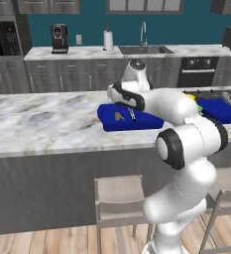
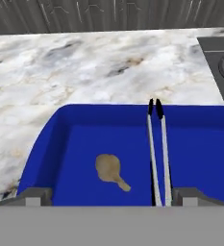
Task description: Gather the garlic and bell pepper from the fridge and place them on a tray on the dining counter. Then gather the steaks from the fridge and place them on the other tray.
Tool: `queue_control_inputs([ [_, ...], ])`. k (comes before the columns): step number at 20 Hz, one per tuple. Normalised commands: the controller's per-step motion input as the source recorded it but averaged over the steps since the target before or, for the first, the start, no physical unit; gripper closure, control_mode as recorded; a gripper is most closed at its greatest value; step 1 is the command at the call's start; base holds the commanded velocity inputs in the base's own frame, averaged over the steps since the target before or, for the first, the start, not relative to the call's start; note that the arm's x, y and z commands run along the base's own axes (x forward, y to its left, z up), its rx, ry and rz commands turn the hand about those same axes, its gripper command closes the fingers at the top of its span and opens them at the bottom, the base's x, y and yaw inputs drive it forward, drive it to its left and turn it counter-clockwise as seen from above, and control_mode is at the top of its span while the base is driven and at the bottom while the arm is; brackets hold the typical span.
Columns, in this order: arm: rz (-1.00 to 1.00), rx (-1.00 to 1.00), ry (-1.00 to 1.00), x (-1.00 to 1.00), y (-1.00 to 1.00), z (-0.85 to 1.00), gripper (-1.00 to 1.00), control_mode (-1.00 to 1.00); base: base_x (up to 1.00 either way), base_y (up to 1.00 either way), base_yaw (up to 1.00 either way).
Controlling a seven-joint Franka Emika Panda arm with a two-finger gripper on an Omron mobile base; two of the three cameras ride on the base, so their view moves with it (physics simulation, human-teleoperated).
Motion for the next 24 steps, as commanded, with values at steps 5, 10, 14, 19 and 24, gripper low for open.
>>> queue_control_inputs([
  [5, 0.00, 0.00, -0.27, -1.00, -0.51, 0.70, -1.00, -1.00, 0.00, 0.00, 0.00],
  [10, 0.01, 0.00, -0.18, -1.00, -0.20, 0.48, -1.00, -1.00, 0.00, 0.00, 0.00],
  [14, 0.02, 0.00, -0.12, -1.00, -0.03, 0.39, -1.00, -1.00, 0.00, 0.00, 0.00],
  [19, 0.05, 0.00, -0.02, -1.00, 0.00, 0.34, -1.00, -1.00, 0.00, 0.00, 0.00],
  [24, 0.05, 0.00, 0.00, -1.00, 0.00, 0.30, -1.00, -1.00, 0.00, 0.00, 0.00],
])
